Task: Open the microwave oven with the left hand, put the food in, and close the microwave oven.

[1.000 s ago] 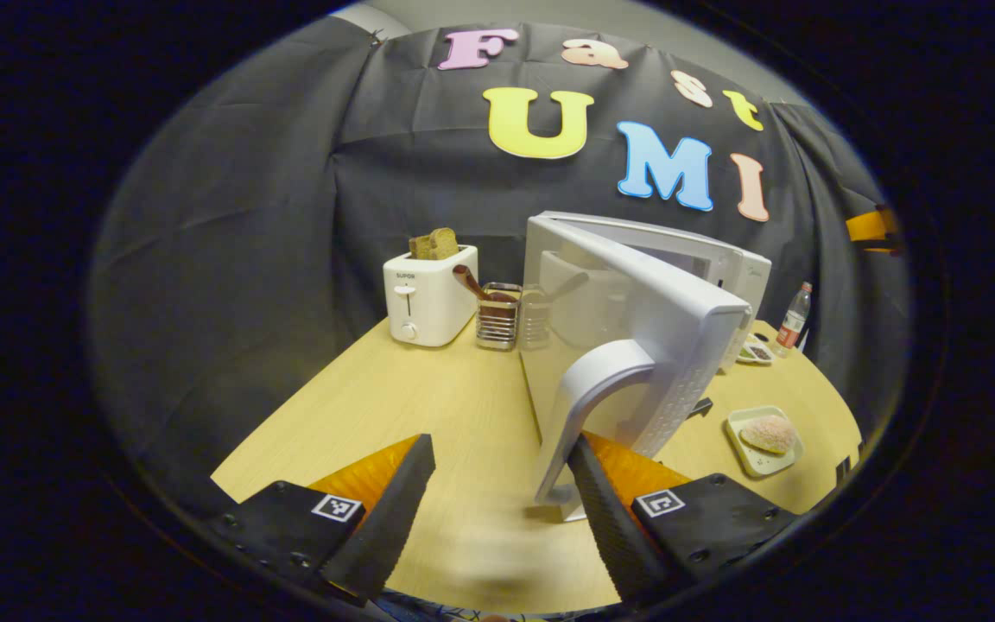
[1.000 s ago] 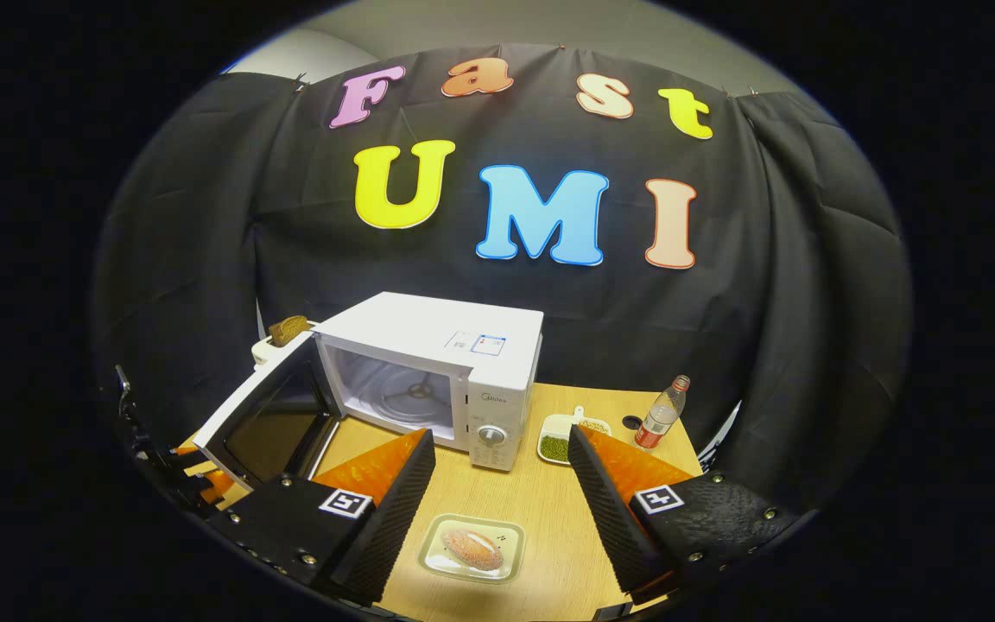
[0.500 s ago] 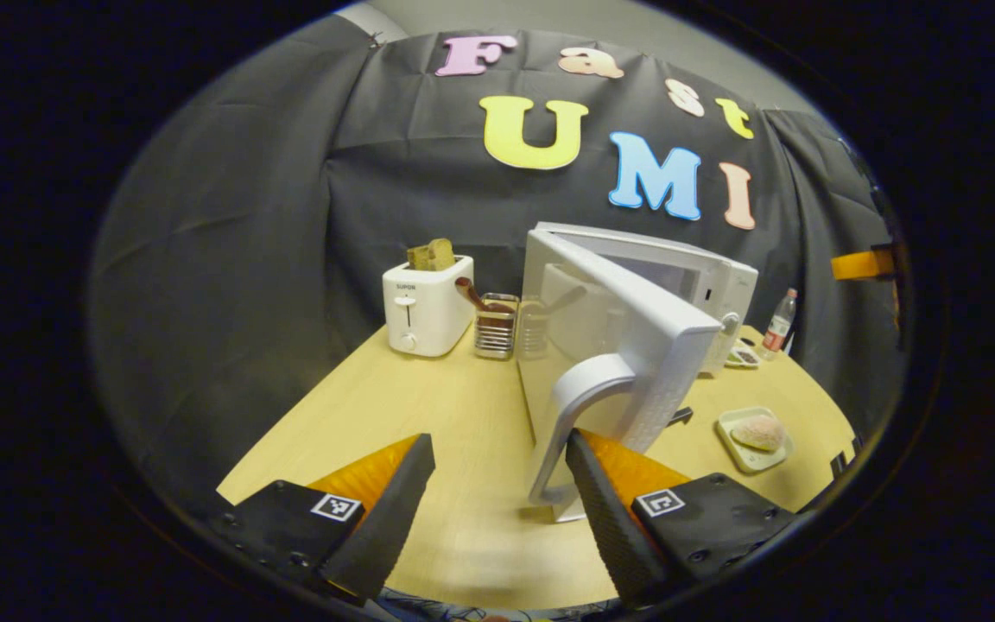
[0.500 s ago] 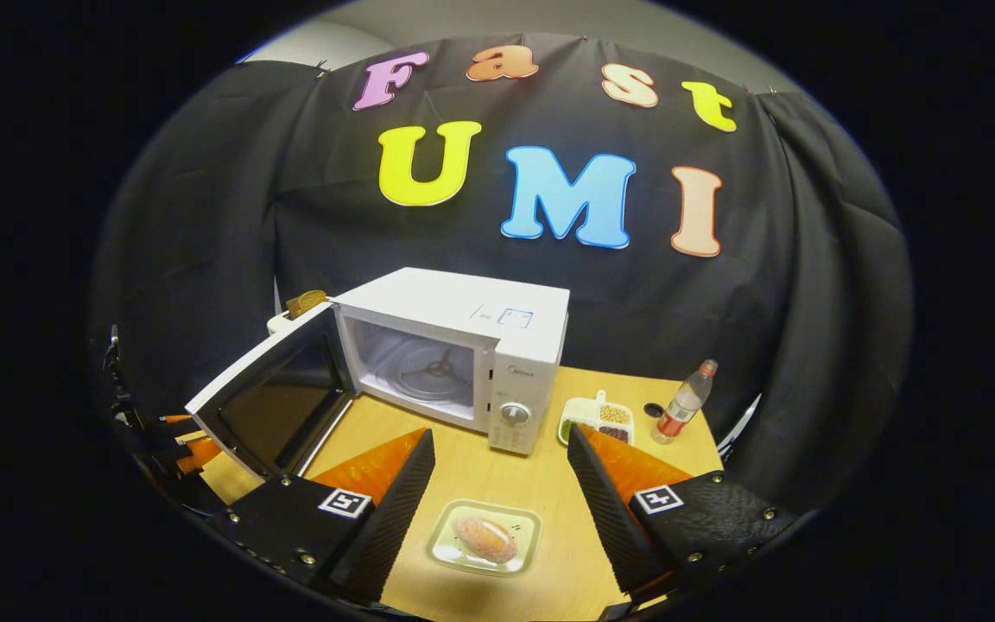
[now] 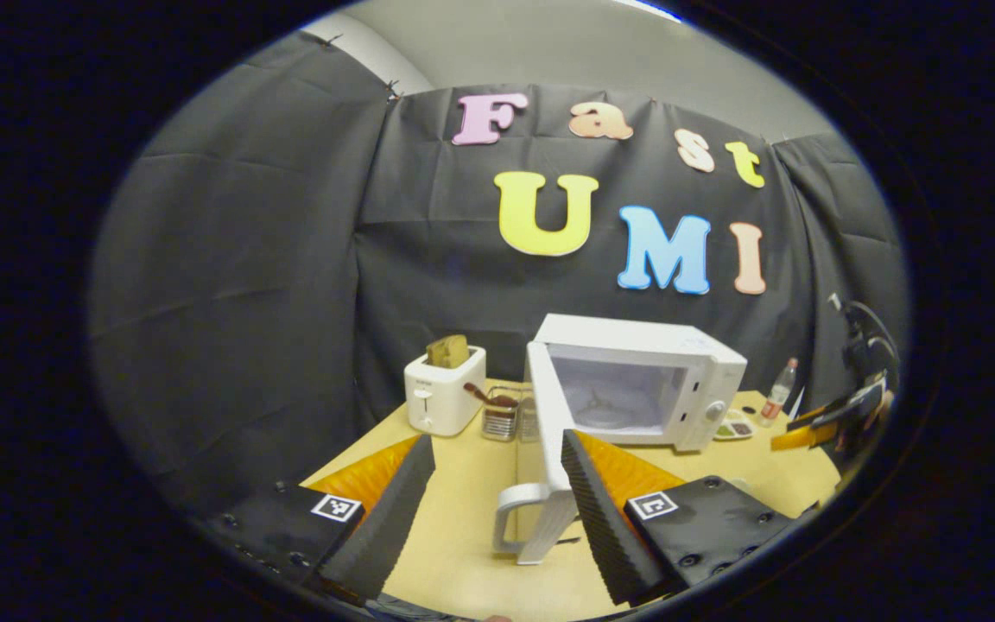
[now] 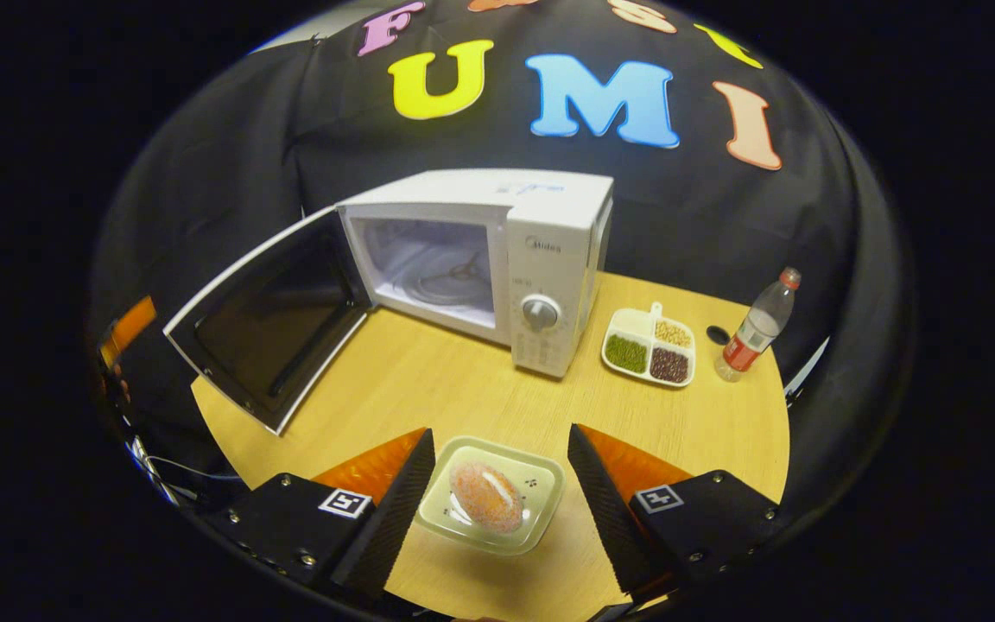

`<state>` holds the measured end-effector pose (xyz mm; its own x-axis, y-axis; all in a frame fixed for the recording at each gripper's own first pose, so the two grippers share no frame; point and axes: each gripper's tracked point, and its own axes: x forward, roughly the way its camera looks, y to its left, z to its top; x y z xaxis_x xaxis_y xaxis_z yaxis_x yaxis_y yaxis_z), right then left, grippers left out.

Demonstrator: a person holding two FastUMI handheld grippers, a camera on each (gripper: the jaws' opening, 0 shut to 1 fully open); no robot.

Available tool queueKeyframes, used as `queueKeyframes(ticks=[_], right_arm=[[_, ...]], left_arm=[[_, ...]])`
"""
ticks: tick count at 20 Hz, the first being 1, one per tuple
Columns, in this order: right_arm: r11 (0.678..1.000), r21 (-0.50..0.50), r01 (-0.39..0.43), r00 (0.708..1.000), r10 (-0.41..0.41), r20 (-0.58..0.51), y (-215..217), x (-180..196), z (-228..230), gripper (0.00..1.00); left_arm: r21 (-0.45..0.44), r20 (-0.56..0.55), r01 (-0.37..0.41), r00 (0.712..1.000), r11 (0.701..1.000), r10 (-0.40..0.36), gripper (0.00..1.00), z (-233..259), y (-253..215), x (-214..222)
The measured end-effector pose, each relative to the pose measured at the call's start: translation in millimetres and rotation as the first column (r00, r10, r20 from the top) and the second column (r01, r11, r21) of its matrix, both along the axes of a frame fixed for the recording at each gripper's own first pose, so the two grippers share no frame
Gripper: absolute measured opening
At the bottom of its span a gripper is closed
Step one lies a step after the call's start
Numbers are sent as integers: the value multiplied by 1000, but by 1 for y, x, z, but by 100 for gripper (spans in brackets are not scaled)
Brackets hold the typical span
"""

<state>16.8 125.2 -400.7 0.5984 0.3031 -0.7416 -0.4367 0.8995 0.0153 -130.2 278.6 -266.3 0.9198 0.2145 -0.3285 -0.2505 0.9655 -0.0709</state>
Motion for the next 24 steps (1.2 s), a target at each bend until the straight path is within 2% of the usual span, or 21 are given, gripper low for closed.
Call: queueKeyframes(ticks=[5,6,7,12,16,18,19,20,21,22,23,24], right_arm=[[987,-30,-160,982,156,-103,-3,-14,-56,95],[982,-35,-186,977,181,-117,-3,-18,-64,95],[979,-37,-202,973,196,-124,-3,-20,-69,95],[966,-38,-256,951,244,-191,-2,-29,-102,95],[962,-60,-266,937,243,-252,0,-31,-129,95],[965,-71,-252,932,222,-286,-1,-34,-140,95],[969,-70,-236,940,210,-268,0,-31,-138,91],[970,-89,-224,945,194,-263,-2,-29,-137,85],[969,-94,-228,943,196,-268,-3,-29,-135,73],[967,-96,-237,941,204,-270,0,-30,-133,67],[964,-132,-231,949,193,-247,-4,-24,-129,67],[959,-166,-230,958,193,-212,-5,-20,-119,58]], left_arm=[[56,120,-48,992,997,41,94,83,-46,18],[69,147,-54,988,996,43,96,96,-54,21],[69,157,-52,987,996,41,94,106,-65,21],[101,197,-55,980,993,34,96,145,-95,32],[129,218,-57,976,990,27,94,166,-107,36],[132,212,-28,977,991,-1,94,163,-116,37],[134,203,-22,979,991,-6,96,162,-114,38],[142,203,-16,979,990,-13,94,163,-113,37],[149,210,-13,977,989,-19,94,167,-110,38],[145,213,-13,977,989,-19,94,168,-106,37],[138,212,-14,977,990,-16,96,166,-102,37],[136,216,-33,976,990,3,94,165,-93,38]])
